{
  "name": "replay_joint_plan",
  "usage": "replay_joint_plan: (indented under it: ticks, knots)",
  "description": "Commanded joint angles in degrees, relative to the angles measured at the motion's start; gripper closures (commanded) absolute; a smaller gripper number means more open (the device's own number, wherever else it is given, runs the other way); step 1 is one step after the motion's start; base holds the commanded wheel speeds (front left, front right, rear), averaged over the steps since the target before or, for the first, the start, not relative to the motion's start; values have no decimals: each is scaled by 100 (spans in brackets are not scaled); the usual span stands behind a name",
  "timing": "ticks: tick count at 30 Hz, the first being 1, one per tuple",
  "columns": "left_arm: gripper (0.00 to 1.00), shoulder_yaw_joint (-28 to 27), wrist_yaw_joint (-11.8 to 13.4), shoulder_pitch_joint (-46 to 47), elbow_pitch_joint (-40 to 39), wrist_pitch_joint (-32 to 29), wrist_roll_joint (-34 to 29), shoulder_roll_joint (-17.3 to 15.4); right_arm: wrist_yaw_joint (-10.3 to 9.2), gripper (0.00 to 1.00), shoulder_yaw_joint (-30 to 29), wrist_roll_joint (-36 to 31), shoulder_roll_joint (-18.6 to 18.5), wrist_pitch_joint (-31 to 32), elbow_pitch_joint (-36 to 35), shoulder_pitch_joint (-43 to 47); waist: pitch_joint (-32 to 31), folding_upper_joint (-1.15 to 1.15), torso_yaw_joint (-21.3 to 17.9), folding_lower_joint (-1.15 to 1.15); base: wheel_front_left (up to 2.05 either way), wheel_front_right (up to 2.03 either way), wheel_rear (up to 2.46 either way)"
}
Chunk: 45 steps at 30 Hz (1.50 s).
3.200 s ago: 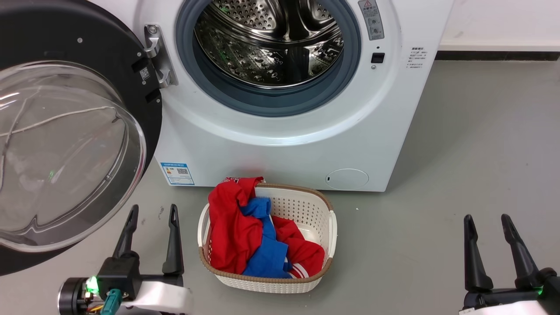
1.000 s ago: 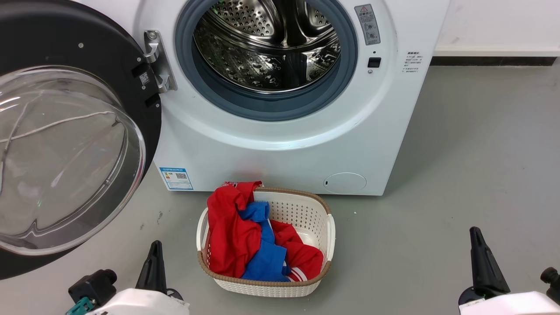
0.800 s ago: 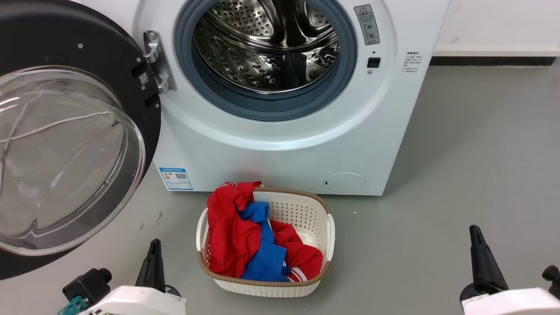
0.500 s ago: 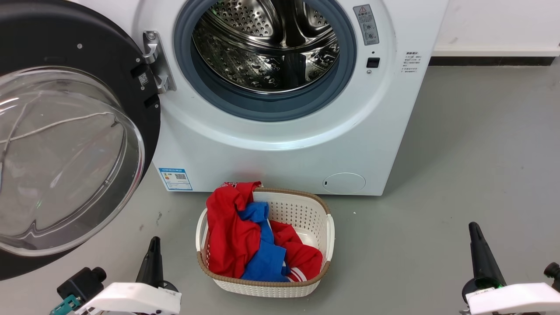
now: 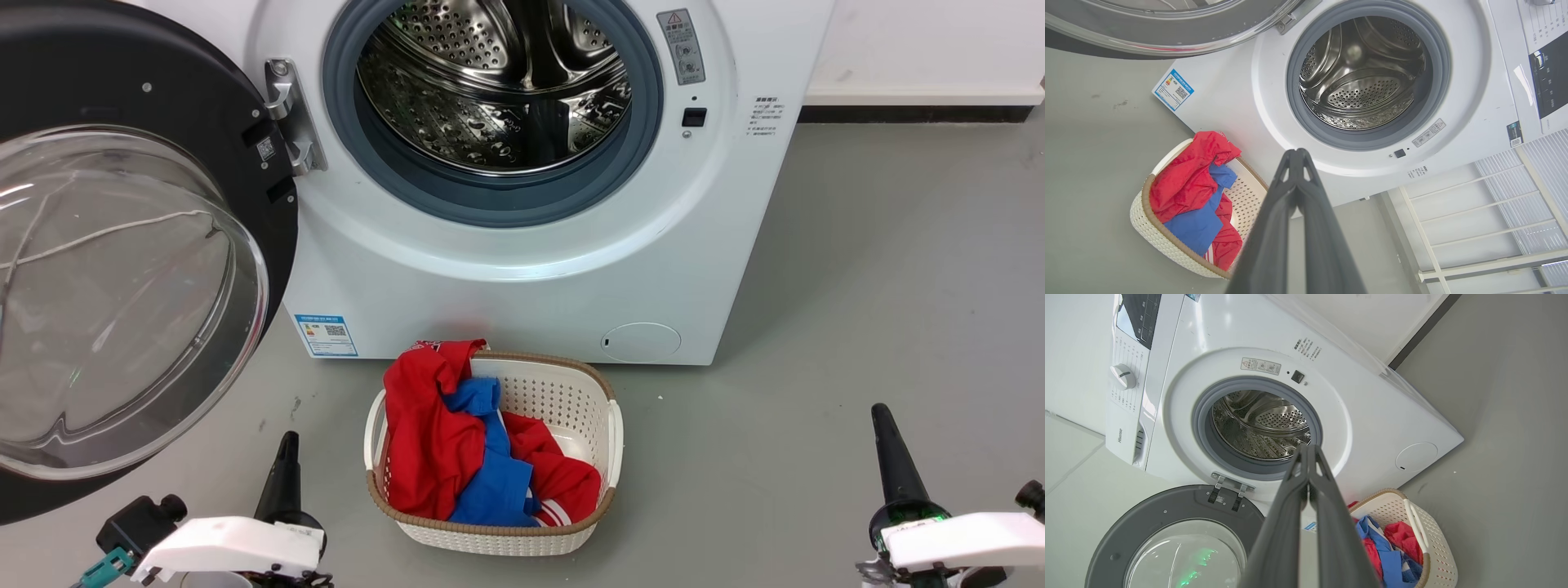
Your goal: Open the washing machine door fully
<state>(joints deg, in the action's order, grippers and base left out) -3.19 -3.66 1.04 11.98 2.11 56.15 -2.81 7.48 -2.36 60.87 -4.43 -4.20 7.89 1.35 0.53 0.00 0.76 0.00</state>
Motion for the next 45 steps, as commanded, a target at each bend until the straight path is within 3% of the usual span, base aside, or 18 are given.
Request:
replay_joint_plan:
  ticks: [1, 45]
  knots:
    - [100, -35, -40, 139, -37, -44, 166, -10, 2, 100, -16, 158, -47, 26, -10, -131, -1, 0, -1, 0, 0, 0, 0]
    - [100, -254, -300, 438, 140, -635, 2609, -11, 2, 100, -145, 2406, -22, 644, 428, -593, -22, 0, -49, 0, 0, 0, 0]
